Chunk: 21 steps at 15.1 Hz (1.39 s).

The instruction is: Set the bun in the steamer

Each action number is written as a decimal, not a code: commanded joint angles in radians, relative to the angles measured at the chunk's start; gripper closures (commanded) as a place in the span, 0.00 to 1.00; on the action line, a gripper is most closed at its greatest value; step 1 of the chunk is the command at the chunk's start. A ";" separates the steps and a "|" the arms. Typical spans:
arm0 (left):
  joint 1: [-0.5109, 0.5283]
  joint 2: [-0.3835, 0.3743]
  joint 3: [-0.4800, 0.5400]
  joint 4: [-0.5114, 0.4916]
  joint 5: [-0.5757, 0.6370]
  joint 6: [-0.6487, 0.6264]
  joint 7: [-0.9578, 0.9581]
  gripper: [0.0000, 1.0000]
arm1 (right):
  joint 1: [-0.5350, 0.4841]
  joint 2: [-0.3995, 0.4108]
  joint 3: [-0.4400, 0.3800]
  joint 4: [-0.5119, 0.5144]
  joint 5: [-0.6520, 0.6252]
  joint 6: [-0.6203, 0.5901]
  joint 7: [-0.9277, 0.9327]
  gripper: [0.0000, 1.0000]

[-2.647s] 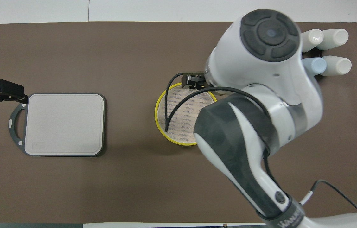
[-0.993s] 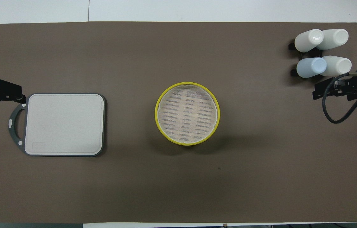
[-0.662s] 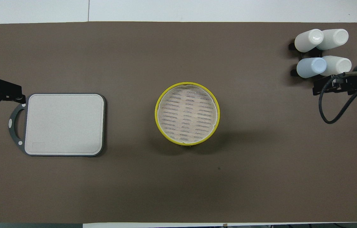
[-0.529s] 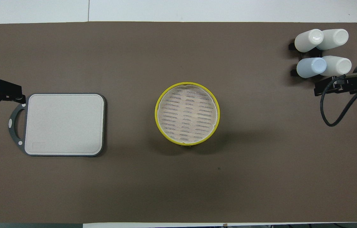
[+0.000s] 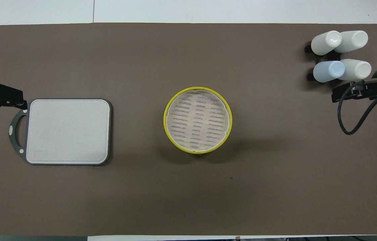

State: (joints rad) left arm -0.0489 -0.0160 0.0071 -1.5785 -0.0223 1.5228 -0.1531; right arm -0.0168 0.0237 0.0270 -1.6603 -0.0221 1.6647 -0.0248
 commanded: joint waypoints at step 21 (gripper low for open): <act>0.004 -0.028 0.001 -0.035 -0.014 0.011 0.006 0.00 | -0.002 -0.033 0.004 -0.035 0.011 -0.042 -0.014 0.00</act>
State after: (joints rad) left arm -0.0489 -0.0160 0.0071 -1.5785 -0.0223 1.5228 -0.1531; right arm -0.0163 0.0209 0.0282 -1.6636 0.0051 1.6253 -0.0248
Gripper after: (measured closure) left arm 0.000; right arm 0.000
